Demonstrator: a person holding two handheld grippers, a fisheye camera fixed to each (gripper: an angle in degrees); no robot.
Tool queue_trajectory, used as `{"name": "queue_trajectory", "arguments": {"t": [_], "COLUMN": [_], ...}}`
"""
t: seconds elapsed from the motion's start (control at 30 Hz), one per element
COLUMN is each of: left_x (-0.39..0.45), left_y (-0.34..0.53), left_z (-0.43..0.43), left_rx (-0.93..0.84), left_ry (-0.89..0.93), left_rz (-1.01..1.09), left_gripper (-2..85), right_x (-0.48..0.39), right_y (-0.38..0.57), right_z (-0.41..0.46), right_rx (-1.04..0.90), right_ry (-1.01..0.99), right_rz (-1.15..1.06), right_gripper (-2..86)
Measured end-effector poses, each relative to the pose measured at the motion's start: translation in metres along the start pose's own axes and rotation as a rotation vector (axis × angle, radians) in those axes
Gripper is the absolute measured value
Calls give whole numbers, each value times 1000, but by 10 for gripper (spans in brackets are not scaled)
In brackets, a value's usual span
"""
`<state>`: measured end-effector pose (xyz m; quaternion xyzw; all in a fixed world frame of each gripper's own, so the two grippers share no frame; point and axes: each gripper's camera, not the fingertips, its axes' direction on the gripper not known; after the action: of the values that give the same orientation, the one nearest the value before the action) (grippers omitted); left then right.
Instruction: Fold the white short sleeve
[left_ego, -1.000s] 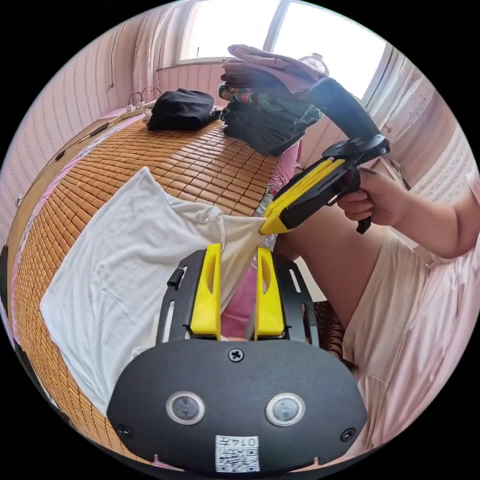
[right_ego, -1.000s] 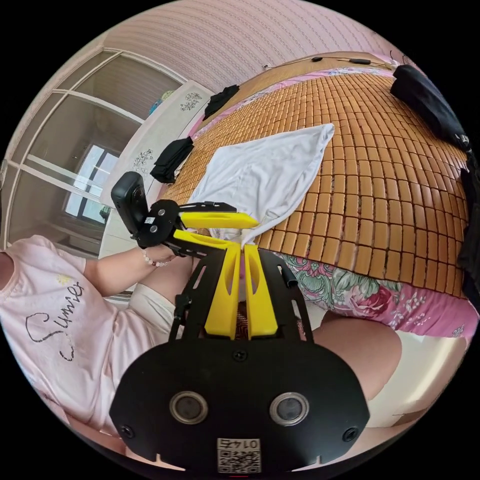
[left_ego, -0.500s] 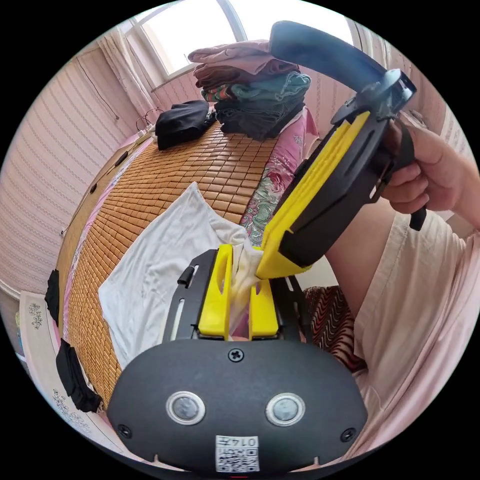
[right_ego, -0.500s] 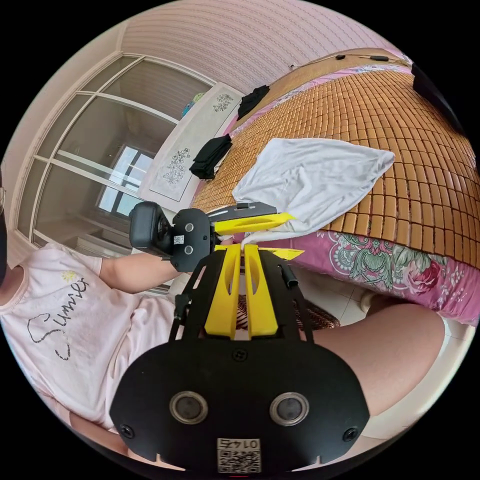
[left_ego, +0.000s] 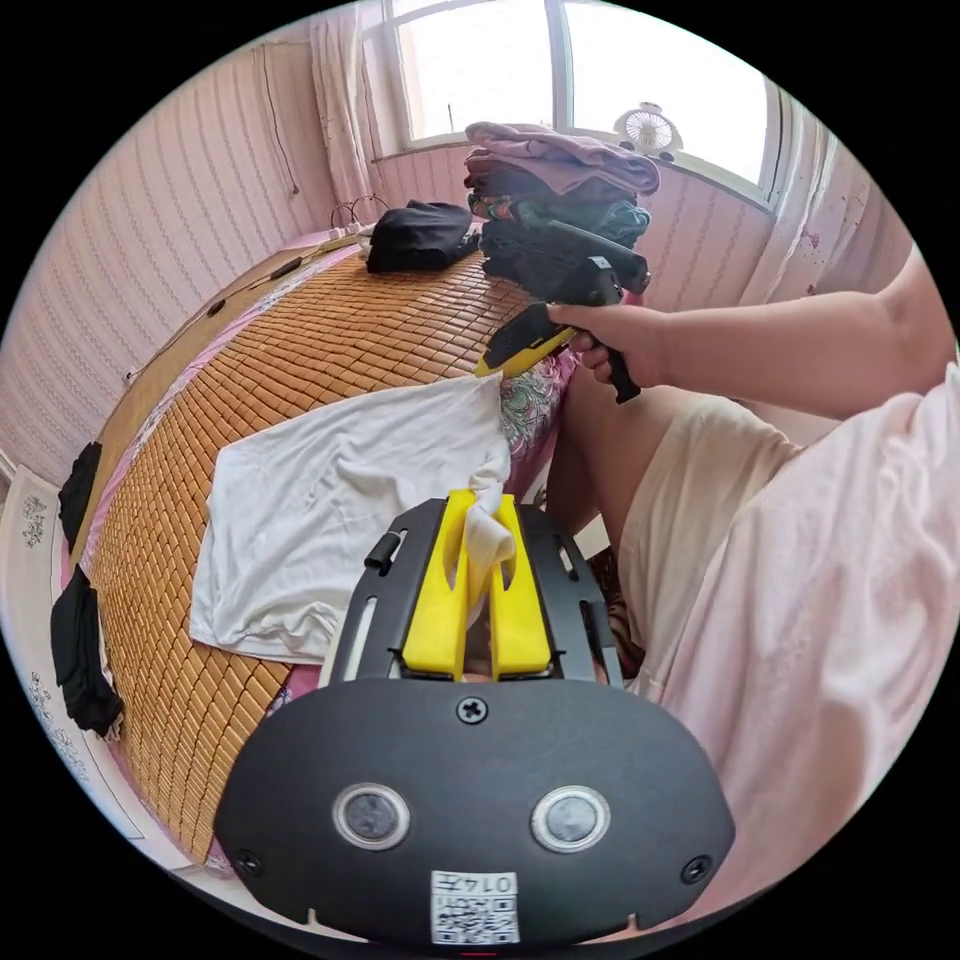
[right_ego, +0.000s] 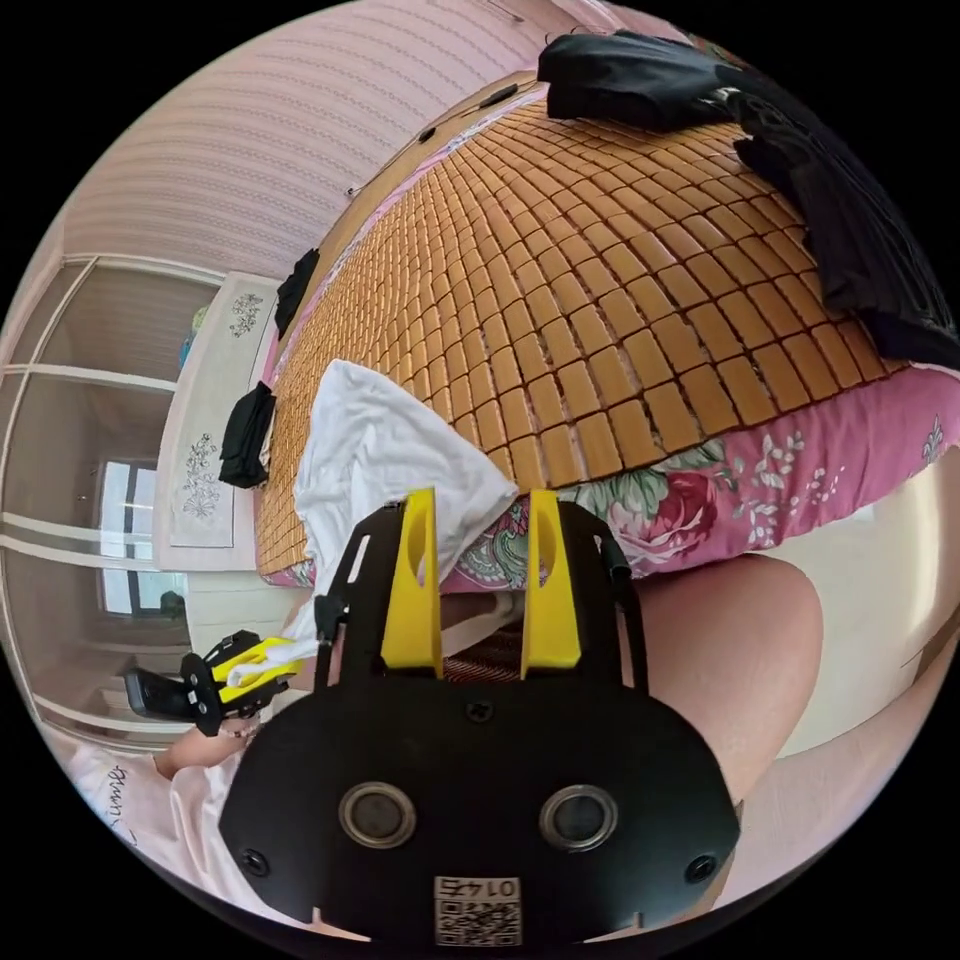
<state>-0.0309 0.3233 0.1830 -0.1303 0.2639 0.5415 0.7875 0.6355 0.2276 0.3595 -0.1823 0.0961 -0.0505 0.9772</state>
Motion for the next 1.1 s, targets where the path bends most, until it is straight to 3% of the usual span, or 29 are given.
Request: {"name": "queue_trajectory", "arguments": {"t": [0.03, 0.1, 0.37, 0.5, 0.73, 0.93, 1.1], "left_x": [-9, -24, -96, -129, -229, -314, -359], "left_y": [5, 11, 34, 45, 89, 116, 127], "left_z": [-4, -11, -48, -56, -47, -12, 12], "left_rx": [7, 31, 283, 347, 336, 245, 112], "left_ry": [14, 40, 316, 315, 129, 81, 101], "left_rz": [-21, -62, -290, -395, -666, -869, -950], "left_gripper": [-1, -1, -5, -6, -7, 0, 44], "right_x": [0, -4, -33, -95, -221, -279, -293], "right_y": [-4, -7, -32, -74, -191, -270, -304], "right_z": [4, 0, -109, -141, -56, 40, 54], "right_rx": [-30, -32, 118, 104, -116, -267, -280], "right_ry": [-21, -26, -104, -48, 120, 196, 249], "right_rz": [2, -14, -128, -259, -426, -364, -320], "right_gripper": [33, 23, 10, 10, 10, 15, 41]}}
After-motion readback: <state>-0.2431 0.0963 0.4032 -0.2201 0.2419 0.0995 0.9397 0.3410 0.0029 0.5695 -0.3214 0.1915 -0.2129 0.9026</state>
